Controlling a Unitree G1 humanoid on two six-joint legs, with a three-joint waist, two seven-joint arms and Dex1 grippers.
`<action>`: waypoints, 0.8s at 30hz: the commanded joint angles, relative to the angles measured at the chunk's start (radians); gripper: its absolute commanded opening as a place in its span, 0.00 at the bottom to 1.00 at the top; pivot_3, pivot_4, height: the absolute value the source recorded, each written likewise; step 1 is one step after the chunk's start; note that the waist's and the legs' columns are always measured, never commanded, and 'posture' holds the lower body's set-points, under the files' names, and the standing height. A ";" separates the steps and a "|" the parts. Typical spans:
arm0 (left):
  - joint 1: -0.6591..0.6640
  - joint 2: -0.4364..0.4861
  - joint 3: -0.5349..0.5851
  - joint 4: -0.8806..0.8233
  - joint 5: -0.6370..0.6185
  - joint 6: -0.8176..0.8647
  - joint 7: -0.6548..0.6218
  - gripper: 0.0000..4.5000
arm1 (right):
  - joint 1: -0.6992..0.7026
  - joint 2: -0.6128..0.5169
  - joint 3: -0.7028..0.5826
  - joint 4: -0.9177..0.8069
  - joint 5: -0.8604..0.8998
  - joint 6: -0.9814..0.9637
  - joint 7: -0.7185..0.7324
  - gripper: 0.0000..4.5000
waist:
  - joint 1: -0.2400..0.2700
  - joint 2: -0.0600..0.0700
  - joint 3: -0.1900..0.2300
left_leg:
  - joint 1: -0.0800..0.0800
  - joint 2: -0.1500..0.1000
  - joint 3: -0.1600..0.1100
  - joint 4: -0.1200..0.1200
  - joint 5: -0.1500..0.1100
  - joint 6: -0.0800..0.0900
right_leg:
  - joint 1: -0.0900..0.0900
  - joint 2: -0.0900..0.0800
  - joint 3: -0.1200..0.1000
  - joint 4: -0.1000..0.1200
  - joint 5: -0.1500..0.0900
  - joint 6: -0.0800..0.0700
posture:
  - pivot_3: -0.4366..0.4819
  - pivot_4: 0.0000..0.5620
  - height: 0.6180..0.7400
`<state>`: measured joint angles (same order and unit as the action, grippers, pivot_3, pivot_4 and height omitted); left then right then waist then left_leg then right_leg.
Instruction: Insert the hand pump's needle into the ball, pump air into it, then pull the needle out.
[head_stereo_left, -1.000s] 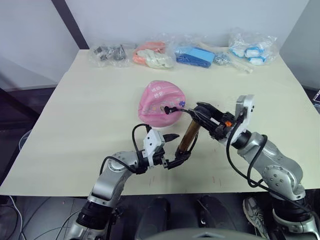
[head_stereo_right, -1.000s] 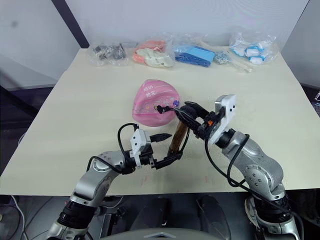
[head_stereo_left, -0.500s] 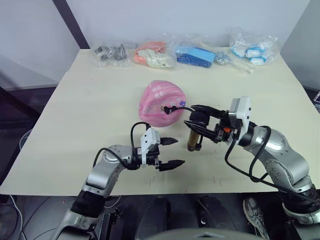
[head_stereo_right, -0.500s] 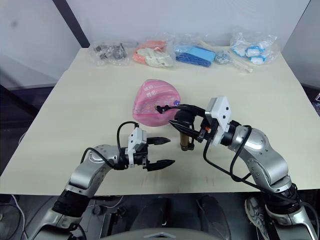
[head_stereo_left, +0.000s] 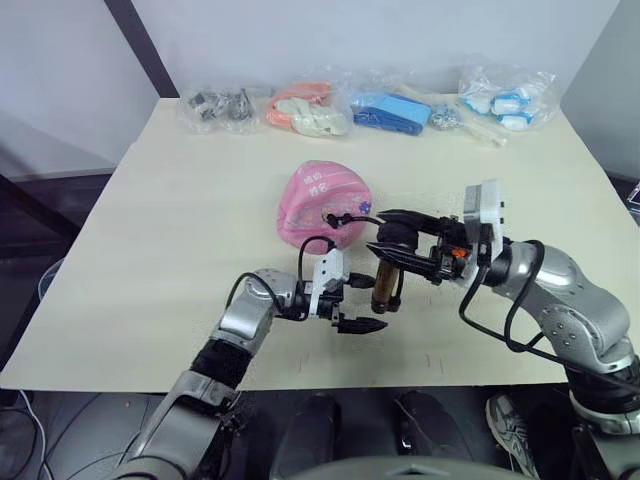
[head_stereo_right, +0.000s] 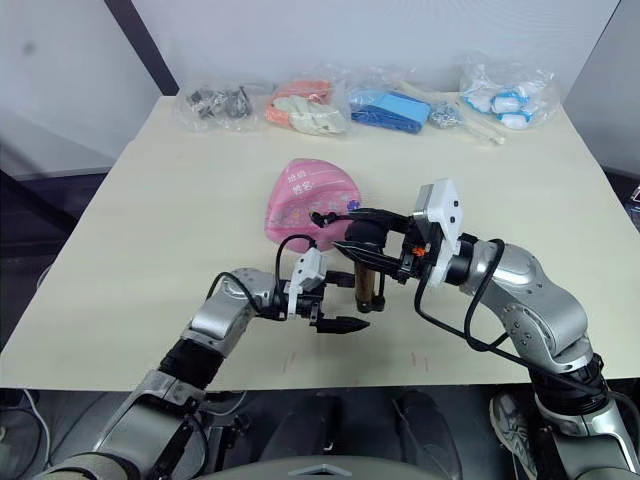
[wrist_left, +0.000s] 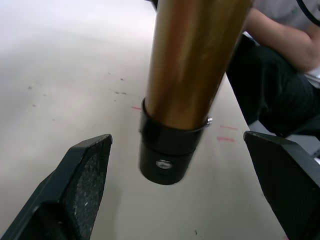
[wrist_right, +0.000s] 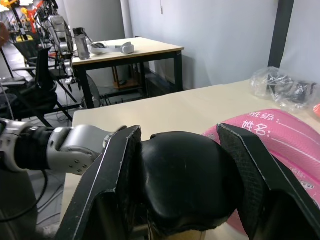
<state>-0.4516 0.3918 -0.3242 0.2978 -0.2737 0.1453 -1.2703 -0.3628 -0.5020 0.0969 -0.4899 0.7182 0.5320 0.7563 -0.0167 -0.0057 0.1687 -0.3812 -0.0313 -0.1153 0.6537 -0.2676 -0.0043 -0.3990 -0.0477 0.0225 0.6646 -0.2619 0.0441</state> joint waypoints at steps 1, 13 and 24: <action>-0.032 -0.008 0.000 0.038 0.018 -0.062 -0.042 0.99 | -0.013 0.000 -0.043 -0.025 0.023 -0.006 0.006 0.43 | -0.001 0.000 0.000 | 0.000 0.000 0.000 0.000 0.000 0.000 | 0.000 0.000 0.000 0.000 0.000 0.000 | 0.48 0.27 1.00; -0.017 -0.014 0.010 0.048 0.037 -0.087 -0.063 0.99 | -0.023 0.010 -0.055 -0.031 0.035 0.013 -0.006 0.43 | -0.001 0.000 0.000 | 0.000 0.000 0.000 0.000 0.000 0.000 | -0.001 0.000 0.000 0.000 0.000 0.000 | 0.48 0.27 1.00; -0.015 -0.034 0.021 0.055 0.037 -0.110 -0.048 0.49 | -0.025 0.014 -0.054 -0.039 0.043 0.032 -0.010 0.43 | -0.001 0.000 0.000 | 0.000 0.000 0.000 0.000 0.000 0.000 | -0.001 0.000 0.000 0.001 0.000 0.000 | 0.48 0.27 1.00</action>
<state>-0.4664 0.3604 -0.3219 0.3661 -0.2315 0.0515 -1.3210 -0.3630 -0.4925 0.0703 -0.4900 0.7429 0.5691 0.7491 -0.0177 -0.0057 0.1687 -0.3814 -0.0312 -0.1156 0.6540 -0.2676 -0.0043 -0.3996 -0.0476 0.0225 0.6652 -0.2618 0.0441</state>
